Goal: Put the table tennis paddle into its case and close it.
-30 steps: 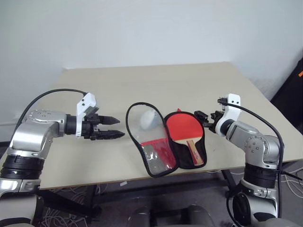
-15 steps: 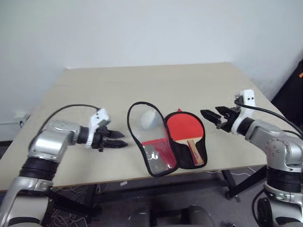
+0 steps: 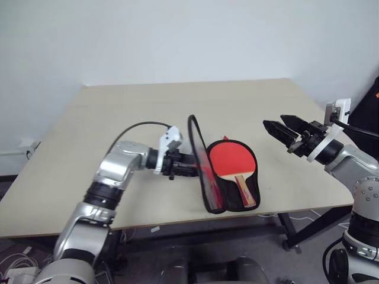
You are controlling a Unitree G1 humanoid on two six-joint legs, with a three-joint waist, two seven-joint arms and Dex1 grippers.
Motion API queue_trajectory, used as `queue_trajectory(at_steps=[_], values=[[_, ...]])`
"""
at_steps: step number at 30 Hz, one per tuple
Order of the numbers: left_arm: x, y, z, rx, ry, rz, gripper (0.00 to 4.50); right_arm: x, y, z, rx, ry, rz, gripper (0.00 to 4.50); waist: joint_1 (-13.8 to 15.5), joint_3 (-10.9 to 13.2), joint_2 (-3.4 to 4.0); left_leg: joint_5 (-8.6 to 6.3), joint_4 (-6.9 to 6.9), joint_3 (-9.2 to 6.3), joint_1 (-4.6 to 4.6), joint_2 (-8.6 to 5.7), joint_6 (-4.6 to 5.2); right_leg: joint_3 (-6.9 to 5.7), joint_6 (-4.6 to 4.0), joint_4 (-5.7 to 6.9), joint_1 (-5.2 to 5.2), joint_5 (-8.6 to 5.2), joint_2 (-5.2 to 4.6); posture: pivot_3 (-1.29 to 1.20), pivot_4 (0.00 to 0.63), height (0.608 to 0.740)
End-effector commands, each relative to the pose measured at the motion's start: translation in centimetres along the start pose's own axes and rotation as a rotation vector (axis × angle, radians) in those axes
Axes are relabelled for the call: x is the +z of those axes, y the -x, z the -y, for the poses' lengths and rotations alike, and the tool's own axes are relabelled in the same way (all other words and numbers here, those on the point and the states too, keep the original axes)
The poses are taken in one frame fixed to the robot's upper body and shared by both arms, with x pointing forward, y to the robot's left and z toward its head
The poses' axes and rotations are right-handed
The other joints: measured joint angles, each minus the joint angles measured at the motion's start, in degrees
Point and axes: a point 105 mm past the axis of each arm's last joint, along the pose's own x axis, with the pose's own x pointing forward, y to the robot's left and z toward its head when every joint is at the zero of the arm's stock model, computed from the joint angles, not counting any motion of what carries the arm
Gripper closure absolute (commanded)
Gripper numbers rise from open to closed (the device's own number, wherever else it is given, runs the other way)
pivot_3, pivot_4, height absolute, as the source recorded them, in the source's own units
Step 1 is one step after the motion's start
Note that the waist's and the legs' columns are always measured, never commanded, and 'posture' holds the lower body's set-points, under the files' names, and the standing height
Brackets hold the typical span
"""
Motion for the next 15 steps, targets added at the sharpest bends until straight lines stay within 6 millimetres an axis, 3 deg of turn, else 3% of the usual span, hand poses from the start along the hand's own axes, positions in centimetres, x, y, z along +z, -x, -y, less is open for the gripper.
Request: queue_trajectory(at_steps=[1,7,11,15], values=[[1.4,-2.1,-1.0,0.040,-0.061,0.001,1.95,1.8,0.2,0.1,-0.019,0.030,0.068,0.00,0.25,0.00,0.00,0.00,0.02,0.00,-0.01,0.00,0.02,0.00,0.00,0.01,-0.01,0.00,0.00,0.00,0.000,0.724],[2.1,-5.5,-1.7,0.057,-0.032,0.029,1.95,1.0,-0.1,0.6,-0.072,0.030,0.048,0.00,0.66,0.01,-0.01,-0.05,0.12,-0.08,-0.01,0.00,0.18,0.05,0.00,0.02,0.01,0.01,0.00,0.00,0.000,0.724],[2.7,-5.3,-2.1,0.089,0.008,0.069,1.95,0.4,0.0,1.0,-0.102,0.026,0.041,0.00,0.65,0.00,-0.01,-0.05,0.12,-0.11,-0.01,0.02,0.19,0.06,-0.20,0.03,-0.02,0.13,0.00,0.00,0.000,0.724],[3.0,-3.8,-1.4,0.076,0.090,0.106,1.95,-0.3,0.0,1.5,-0.138,0.005,0.037,0.00,0.63,0.01,-0.01,-0.07,0.14,-0.13,-0.02,0.03,0.22,0.07,-0.19,0.03,-0.02,0.12,0.00,0.00,0.000,0.724]])
